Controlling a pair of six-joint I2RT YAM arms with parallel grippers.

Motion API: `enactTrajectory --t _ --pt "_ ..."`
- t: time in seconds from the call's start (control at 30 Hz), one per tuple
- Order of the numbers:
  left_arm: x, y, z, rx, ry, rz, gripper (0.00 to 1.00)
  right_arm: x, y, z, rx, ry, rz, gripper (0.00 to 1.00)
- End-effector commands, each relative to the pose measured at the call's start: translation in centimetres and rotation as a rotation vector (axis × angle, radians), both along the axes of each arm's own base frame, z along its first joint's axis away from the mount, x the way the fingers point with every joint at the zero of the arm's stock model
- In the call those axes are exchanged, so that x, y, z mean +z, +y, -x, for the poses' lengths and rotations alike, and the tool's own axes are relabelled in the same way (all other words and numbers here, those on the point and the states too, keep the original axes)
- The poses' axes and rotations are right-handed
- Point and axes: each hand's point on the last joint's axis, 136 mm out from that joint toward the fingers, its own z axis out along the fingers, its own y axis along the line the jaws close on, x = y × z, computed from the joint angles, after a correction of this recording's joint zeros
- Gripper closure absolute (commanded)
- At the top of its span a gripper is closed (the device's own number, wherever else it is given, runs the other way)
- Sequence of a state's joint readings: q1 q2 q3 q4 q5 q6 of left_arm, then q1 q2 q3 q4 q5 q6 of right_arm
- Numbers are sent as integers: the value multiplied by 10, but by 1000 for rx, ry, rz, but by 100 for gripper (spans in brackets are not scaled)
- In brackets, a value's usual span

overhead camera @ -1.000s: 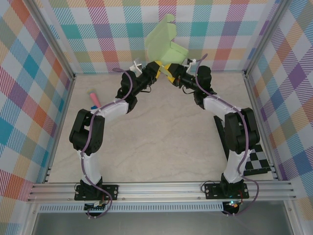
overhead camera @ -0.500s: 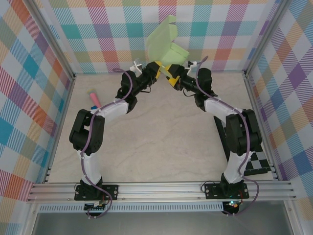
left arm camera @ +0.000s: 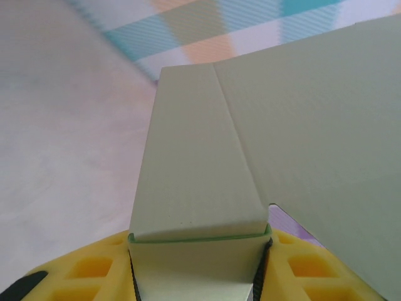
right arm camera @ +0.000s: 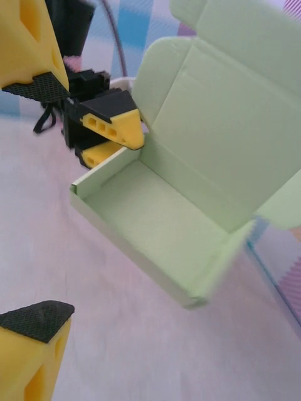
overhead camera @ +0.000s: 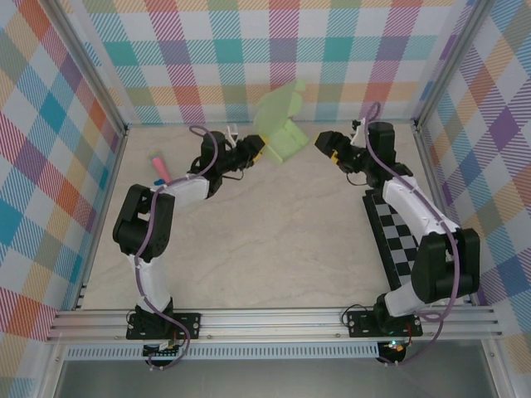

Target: Fold the paper box

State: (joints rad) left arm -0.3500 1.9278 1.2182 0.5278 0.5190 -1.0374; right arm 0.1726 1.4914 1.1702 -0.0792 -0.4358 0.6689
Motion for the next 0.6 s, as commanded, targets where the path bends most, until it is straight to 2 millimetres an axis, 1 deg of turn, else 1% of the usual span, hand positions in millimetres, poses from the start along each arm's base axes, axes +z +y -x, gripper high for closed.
enactTrajectory --t 0.0,0.07,0.13,0.17,0.2,0.23,0.27,0.3,0.37,0.4,0.5,0.57 --pt "-9 -1 39 -144 27 -97 66 -30 -32 14 51 -18 380 16" --pt "-24 -6 57 -237 86 -111 66 -39 -40 13 62 -23 468 24" --pt "-41 -6 74 -321 121 -155 66 -49 -44 15 69 -9 509 28" --pt "-49 -5 82 -356 139 -178 65 -55 -45 16 76 -1 518 29" --pt "-53 -7 88 -392 138 -184 66 -58 -45 17 80 3 523 28" --pt "-59 -7 92 -411 154 -191 66 -61 -46 18 79 8 528 27" --pt "-65 -6 96 -423 172 -198 66 -64 -49 19 65 16 535 23" --pt "-68 -8 99 -445 174 -202 65 -65 -51 19 52 17 544 21" --pt "-77 -7 102 -500 152 -255 64 -63 -57 19 22 19 565 20" --pt "-84 -4 100 -501 163 -290 64 -61 -60 19 10 12 573 19" --pt "-98 -6 96 -567 190 -325 63 -47 -66 17 -24 -25 592 17" --pt "-106 -8 96 -610 218 -335 60 -38 -68 14 -30 -52 604 16"
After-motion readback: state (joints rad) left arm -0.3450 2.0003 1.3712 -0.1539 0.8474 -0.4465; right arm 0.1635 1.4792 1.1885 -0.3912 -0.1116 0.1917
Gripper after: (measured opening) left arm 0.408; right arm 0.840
